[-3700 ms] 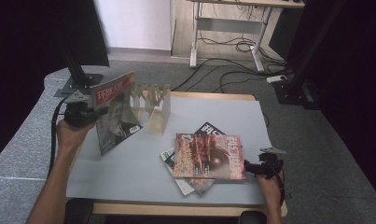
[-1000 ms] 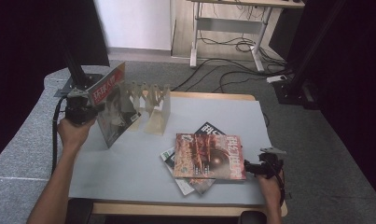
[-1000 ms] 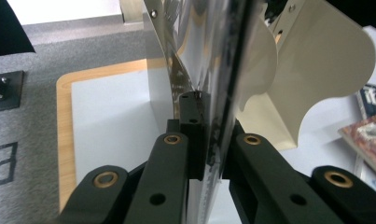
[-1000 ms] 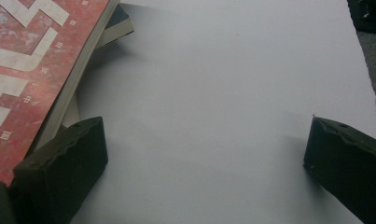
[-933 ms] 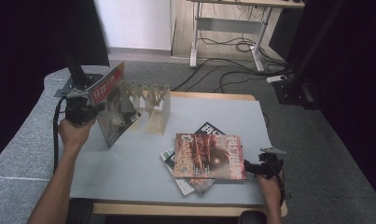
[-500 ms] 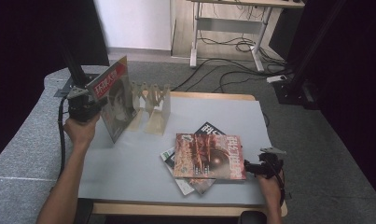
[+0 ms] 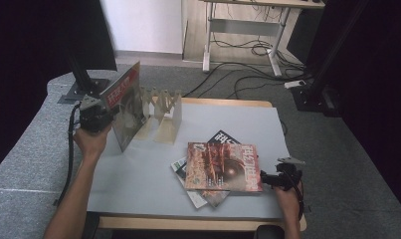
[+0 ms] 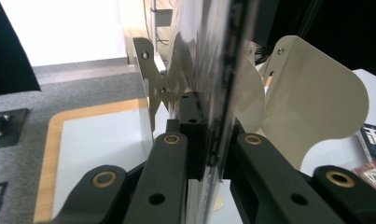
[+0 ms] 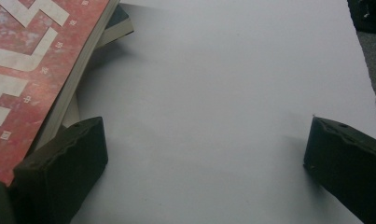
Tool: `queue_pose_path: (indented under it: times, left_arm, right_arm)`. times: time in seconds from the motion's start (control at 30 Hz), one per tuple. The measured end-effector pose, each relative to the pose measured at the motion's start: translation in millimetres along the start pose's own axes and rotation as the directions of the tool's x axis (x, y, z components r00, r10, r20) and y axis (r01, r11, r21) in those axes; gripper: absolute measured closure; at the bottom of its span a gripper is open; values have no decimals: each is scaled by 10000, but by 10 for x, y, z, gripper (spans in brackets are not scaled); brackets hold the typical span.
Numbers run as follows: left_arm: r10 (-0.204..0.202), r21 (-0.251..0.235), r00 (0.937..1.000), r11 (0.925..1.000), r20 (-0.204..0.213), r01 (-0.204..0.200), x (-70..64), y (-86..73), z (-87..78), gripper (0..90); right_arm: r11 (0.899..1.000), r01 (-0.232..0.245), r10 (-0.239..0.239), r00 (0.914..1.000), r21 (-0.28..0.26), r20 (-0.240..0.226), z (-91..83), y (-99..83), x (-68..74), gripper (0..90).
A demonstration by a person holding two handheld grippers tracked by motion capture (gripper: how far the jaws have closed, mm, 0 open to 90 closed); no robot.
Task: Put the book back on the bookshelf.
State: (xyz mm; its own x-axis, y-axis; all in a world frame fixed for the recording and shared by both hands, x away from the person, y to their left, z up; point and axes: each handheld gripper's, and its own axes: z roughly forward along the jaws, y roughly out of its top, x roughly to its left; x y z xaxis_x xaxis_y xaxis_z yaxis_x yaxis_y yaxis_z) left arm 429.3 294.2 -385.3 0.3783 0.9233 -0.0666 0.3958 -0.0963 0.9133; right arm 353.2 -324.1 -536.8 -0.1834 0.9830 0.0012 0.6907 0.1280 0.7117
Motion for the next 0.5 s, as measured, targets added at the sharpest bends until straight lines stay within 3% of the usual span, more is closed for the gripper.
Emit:
queue_pose_path:
  times: [0.17,0.5]
  left_arm:
    - [-323,57,9990,9995,295,321,81,-22,-30,816]
    - [-231,214,9995,9995,219,227,119,-19,-66,719]
  right_arm:
    - [10000,3,-3,10000,-1,1,0,0,0,0]
    - [10000,3,-3,10000,-1,3,0,0,0,0]
